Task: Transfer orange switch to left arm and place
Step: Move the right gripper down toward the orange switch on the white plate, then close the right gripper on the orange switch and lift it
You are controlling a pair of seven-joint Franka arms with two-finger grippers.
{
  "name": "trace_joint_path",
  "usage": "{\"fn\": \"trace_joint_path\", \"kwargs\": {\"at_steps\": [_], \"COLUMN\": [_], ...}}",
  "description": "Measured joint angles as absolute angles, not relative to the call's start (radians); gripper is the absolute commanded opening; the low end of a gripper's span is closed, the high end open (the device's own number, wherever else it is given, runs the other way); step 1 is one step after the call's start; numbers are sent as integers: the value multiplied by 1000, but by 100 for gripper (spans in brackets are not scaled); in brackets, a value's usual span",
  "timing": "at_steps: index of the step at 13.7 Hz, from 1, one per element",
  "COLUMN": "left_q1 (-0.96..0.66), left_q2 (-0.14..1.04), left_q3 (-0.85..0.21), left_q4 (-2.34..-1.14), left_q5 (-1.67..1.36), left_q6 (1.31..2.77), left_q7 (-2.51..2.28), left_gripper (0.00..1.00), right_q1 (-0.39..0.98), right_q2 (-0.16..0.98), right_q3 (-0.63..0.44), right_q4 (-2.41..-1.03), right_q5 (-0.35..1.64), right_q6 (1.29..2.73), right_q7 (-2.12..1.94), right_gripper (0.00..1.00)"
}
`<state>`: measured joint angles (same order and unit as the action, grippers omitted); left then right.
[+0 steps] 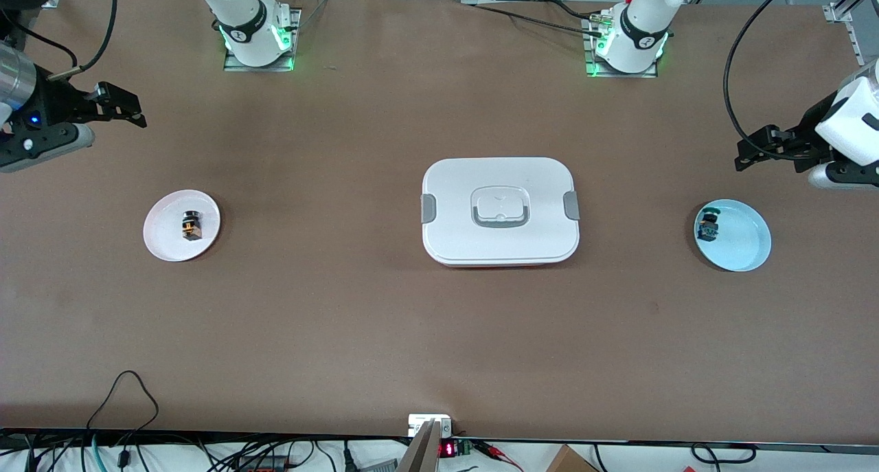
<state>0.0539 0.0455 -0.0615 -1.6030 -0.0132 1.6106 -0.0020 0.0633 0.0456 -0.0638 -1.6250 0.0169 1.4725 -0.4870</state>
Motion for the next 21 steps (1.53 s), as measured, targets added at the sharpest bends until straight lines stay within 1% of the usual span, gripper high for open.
{"fn": "trace_joint_path", "kwargs": {"at_steps": [2, 6, 9, 12, 16, 18, 21], "left_q1": [54, 54, 54, 54, 54, 54, 55], "left_q2": [46, 46, 46, 46, 46, 46, 47], "left_q3": [-61, -61, -61, -61, -61, -61, -61], "left_q4": [-1603, -1603, -1603, -1603, -1603, -1603, -1603], "left_q5": [-13, -13, -13, -13, -13, -13, -13], "left_q6": [1611, 1611, 1611, 1611, 1610, 1609, 1604], "left_q7": [-2, -2, -2, -2, -2, -2, -2], "left_gripper": [100, 100, 100, 100, 100, 100, 100], "right_q1": [36, -17, -42, -65, -89, -90, -89], "right_q2": [71, 96, 131, 207, 316, 344, 373], "right_q3": [-69, -72, -72, -73, -73, -72, -71], "right_q4": [-1661, -1825, -1918, -1974, -2045, -2072, -2092], "right_q5": [16, 15, -5, -25, -25, -25, -25], "right_q6": [1530, 1769, 1920, 2041, 2263, 2329, 2390], "right_q7": [-707, -1199, -1472, -1662, -1876, -1913, -1927], "right_gripper": [100, 100, 100, 100, 100, 100, 100]}}
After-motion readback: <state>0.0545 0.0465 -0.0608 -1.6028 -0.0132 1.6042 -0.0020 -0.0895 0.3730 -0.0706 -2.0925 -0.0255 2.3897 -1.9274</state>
